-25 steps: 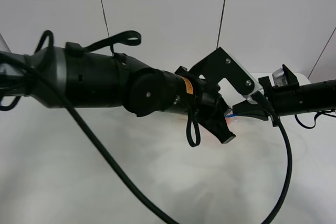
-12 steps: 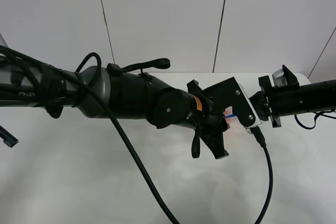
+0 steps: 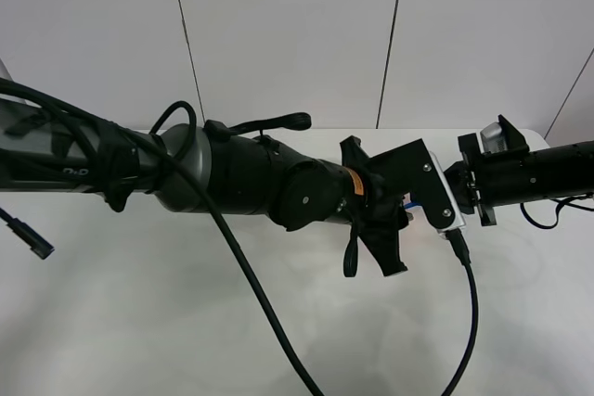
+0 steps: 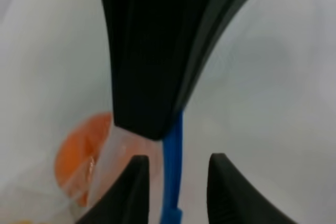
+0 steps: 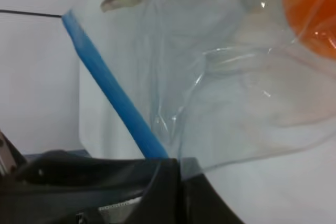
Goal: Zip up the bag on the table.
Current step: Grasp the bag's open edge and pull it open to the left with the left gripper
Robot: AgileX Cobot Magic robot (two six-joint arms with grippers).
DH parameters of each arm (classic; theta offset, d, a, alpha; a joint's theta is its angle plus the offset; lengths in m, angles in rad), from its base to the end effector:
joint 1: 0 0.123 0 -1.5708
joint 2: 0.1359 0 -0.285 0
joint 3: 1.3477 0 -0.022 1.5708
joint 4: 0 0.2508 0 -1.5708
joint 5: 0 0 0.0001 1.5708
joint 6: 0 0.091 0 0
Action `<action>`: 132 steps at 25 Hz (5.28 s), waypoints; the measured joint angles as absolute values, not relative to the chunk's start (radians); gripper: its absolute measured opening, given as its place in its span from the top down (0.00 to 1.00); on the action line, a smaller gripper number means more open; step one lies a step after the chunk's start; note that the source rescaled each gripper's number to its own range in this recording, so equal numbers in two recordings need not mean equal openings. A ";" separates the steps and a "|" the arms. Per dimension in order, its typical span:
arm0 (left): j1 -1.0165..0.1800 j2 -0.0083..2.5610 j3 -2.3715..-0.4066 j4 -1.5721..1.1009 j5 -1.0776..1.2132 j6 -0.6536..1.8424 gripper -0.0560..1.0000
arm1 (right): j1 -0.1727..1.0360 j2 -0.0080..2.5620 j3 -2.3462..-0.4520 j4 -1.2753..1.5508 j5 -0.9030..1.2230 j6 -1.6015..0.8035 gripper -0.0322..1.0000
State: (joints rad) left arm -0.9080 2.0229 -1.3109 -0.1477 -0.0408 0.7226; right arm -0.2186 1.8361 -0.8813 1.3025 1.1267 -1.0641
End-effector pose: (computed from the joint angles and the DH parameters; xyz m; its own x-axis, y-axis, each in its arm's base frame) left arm 0.2774 -0.3546 0.1810 0.1421 0.7018 -0.6981 0.8435 0.2831 0.4564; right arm 0.3089 0.0126 0.1644 -0.9522 0.1800 -0.2467 -0.1177 0.5290 0.8404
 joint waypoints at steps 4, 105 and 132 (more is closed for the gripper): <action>-0.905 2.023 -1.311 -0.151 -0.068 0.742 0.35 | -0.219 1.836 -0.881 1.302 1.129 -1.063 0.97; -0.601 2.024 -1.312 -0.151 0.128 1.048 0.95 | -0.216 1.836 -0.885 1.328 1.079 -1.063 0.97; -0.363 2.024 -1.312 -0.162 0.202 1.092 0.95 | -0.216 1.836 -0.885 1.321 1.071 -1.062 0.97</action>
